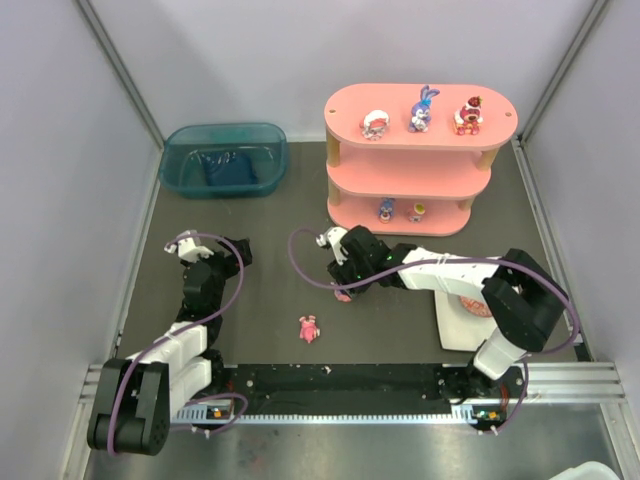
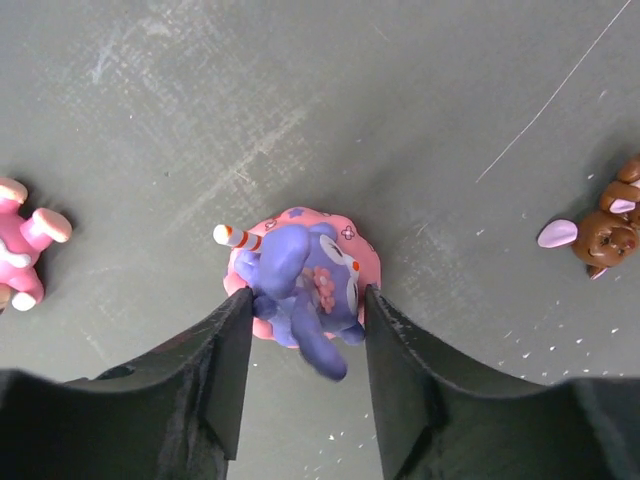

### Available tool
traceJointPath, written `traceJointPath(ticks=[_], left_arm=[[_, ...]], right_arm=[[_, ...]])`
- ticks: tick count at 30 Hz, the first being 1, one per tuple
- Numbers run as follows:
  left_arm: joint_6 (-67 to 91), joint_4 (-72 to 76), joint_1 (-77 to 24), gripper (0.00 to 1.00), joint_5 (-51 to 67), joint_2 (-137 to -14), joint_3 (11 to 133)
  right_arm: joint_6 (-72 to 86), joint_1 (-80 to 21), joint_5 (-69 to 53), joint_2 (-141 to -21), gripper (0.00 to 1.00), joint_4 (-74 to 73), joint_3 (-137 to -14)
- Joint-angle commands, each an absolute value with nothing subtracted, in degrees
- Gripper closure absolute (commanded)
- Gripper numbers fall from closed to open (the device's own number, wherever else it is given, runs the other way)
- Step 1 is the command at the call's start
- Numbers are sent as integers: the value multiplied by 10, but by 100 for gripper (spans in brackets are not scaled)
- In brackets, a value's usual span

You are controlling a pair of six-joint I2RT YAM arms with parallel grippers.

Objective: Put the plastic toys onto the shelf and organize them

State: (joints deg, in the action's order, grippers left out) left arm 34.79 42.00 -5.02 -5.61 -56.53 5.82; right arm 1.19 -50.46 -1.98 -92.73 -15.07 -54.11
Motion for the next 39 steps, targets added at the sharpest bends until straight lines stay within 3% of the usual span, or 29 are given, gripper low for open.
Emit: traceJointPath(ticks=[1,3,4,6,10,20,21,27,34,39], left_arm=[[345,448,-49,3,-58,-563,69],[345,446,-49,3,-60,-563,69],[345,446,-49,3,-60,-562,68],[345,447,-49,3,-59,-563,69],[346,447,-49,3,-57,-565,69],[349,446,-49,3,-59,-563,68],[349,446,-49,3,-59,-561,68],[348,446,-49,2,-59,-562,68],[347,445,-49,2,-59,-560,68],[348,444,-49,3,-59,-559,68]], right_arm=[[19,-501,-17,-939,64,-146,-560],[37,-501,-17,-938,72,-147,-556],[42,-501,-16,-936,85,-145,-552],[72,-501,-2,-929,100,-141,-545],[152,-502,23,-897,100,-139,-526],[567,-598,316,-830,100,-227,-515],[578,-598,313,-832,85,-231,-518],[585,-598,262,-838,46,-223,-515],[558,-597,197,-819,36,-202,-490],[416,-596,195,-785,33,-186,-488]])
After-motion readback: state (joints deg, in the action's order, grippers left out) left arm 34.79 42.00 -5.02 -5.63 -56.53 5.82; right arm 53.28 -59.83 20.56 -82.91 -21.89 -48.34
